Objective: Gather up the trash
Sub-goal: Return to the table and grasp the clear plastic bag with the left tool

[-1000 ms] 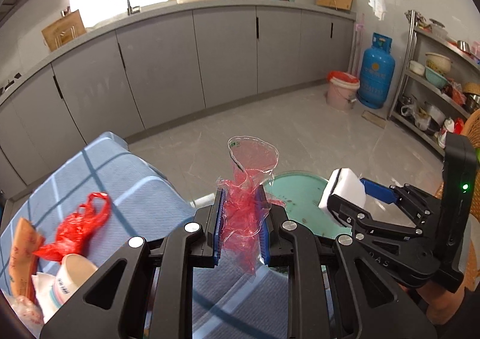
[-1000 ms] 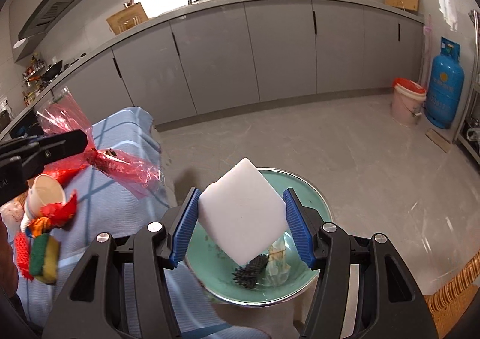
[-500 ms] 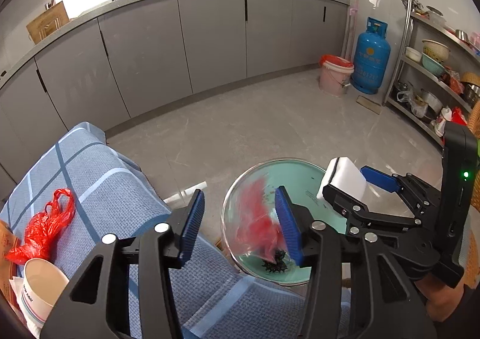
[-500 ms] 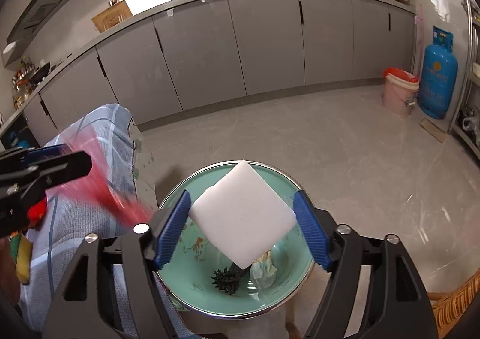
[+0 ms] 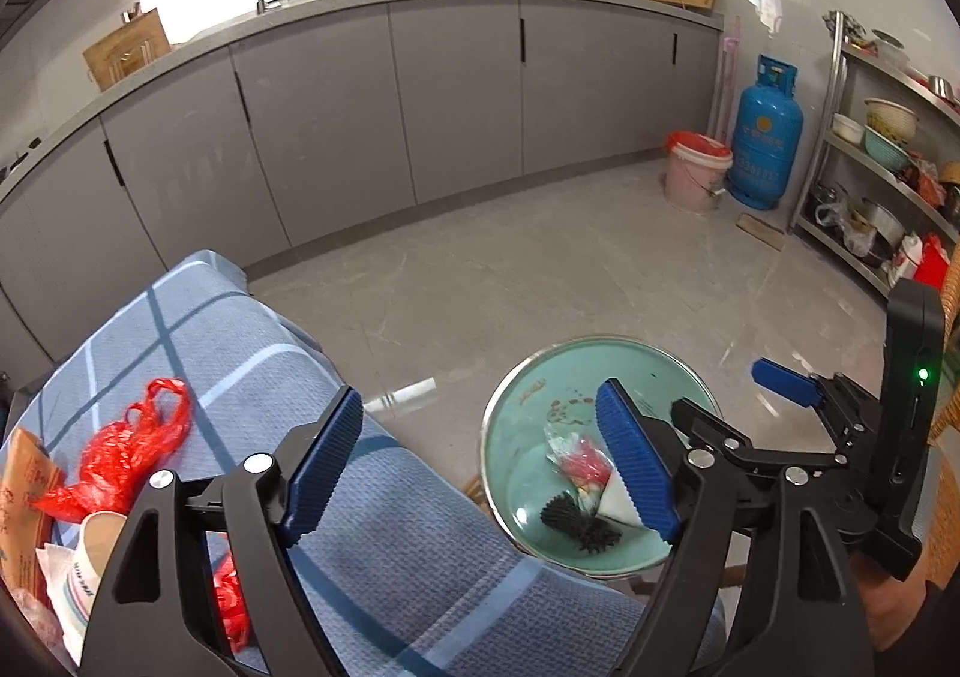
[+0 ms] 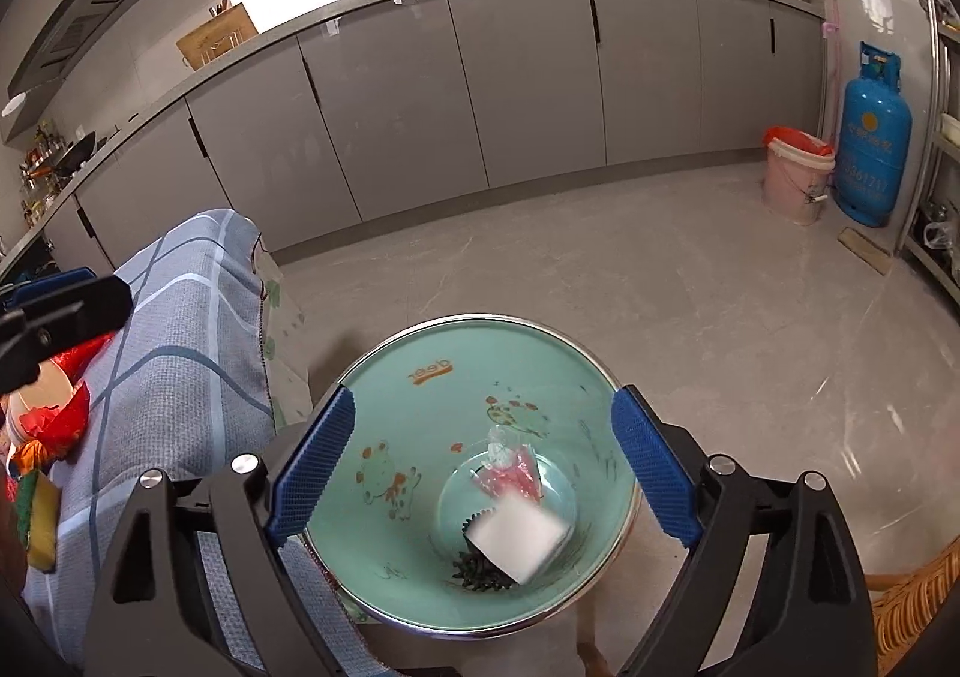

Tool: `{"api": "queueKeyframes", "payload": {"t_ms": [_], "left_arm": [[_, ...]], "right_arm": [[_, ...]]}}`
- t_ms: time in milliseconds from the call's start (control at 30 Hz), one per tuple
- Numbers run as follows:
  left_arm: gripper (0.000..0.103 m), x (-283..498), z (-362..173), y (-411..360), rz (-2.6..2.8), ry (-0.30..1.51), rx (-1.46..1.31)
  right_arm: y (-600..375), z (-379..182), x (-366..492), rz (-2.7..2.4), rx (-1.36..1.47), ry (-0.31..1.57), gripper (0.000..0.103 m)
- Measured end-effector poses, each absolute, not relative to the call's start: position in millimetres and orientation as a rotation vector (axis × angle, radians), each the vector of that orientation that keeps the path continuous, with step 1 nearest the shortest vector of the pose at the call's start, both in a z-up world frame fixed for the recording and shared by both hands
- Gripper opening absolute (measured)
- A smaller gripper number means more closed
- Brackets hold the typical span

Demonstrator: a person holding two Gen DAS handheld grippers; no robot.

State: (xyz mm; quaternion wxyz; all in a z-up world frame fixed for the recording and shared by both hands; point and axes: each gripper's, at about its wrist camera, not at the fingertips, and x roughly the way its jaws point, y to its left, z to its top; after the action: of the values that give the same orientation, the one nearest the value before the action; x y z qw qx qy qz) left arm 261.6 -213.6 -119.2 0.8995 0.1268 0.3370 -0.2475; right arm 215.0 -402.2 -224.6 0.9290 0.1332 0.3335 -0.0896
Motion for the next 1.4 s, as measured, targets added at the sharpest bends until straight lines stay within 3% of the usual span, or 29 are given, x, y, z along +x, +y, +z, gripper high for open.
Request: {"api": "queueKeyframes", "payload": {"t_ms": [300,667,1300,1400], "left_arm": [[0.09,256.5,-111.8,-194.6,-0.444,0.681,0.265],[0.09,228.8,-93.7,-153.6,-0.387,0.651,0.254],[0.09,180.2,-65.1,24.2,-0.011,0.533,0.257],[0.095,174.9,-65.0,52.7,0.065,0.524,0.271]], "right_arm": [[-387.2,-217.0,206.2,-0.189,0.274,0.698,0.089],[-342.5,-202.4,197.2,-0.12,0.248,0.703,0.089],[-217.6,-157.9,196.5,0.088,0.13,0.669,0.092],[-199.1,-150.8,196.6,0.113,0.107,0.659,0.094]]}}
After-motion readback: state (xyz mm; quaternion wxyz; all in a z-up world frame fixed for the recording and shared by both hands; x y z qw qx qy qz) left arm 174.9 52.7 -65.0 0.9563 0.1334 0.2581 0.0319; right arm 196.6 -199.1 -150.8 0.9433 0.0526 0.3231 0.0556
